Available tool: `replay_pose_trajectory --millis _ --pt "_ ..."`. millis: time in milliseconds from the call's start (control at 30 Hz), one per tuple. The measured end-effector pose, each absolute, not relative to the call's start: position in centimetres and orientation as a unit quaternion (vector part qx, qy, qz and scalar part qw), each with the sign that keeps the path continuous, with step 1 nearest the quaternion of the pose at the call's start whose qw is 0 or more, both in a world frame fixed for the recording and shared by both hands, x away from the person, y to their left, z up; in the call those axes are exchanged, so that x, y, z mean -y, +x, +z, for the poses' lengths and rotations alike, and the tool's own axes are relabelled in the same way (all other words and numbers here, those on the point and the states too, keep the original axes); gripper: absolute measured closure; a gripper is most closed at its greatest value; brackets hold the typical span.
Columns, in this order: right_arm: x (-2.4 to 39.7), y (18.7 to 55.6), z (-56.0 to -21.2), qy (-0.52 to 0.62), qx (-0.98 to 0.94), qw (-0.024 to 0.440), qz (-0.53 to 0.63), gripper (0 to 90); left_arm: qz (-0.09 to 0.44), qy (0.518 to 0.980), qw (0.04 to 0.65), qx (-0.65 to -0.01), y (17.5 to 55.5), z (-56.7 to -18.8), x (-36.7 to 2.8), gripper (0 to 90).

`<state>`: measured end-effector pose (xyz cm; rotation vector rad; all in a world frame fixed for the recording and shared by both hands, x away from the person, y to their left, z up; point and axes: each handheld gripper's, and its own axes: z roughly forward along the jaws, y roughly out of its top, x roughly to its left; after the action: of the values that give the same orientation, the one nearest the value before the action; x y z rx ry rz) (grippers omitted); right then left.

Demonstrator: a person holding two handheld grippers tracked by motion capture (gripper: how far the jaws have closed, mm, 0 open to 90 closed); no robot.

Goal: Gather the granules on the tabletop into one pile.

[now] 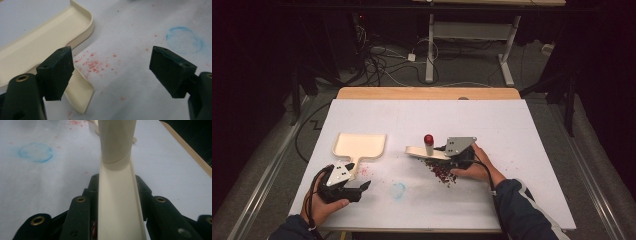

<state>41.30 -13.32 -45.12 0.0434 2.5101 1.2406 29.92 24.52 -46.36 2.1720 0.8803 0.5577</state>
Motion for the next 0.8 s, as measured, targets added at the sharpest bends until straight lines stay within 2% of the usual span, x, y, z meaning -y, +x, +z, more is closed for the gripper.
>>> replay_pose_trajectory --millis 200,400,600,700,733,800 --pt "14.6 40.4 -44.8 0.024 -0.879 0.190 0.437 67.1 0.216 0.842 0.360 -0.339 29.9 -46.3 -24.4 19.2" --pt "13.8 39.4 -42.0 0.116 -0.853 0.230 0.453 67.3 0.218 0.845 0.357 -0.334 29.9 -46.2 -24.3 20.0" --pt "12.0 36.8 -40.2 0.209 -0.815 0.207 0.500 67.2 0.221 0.843 0.361 -0.331 29.7 -46.0 -24.6 20.0" --pt "9.7 35.5 -40.9 0.278 -0.791 0.169 0.517 67.2 0.224 0.841 0.366 -0.331 29.6 -45.8 -24.6 20.0" --pt "7.9 34.8 -41.9 0.315 -0.785 0.168 0.506 67.3 0.224 0.840 0.367 -0.330 29.6 -45.8 -24.6 20.0" --pt "7.1 34.6 -42.5 0.325 -0.785 0.171 0.499 67.3 0.224 0.840 0.369 -0.328 29.5 -45.7 -24.6 20.0"
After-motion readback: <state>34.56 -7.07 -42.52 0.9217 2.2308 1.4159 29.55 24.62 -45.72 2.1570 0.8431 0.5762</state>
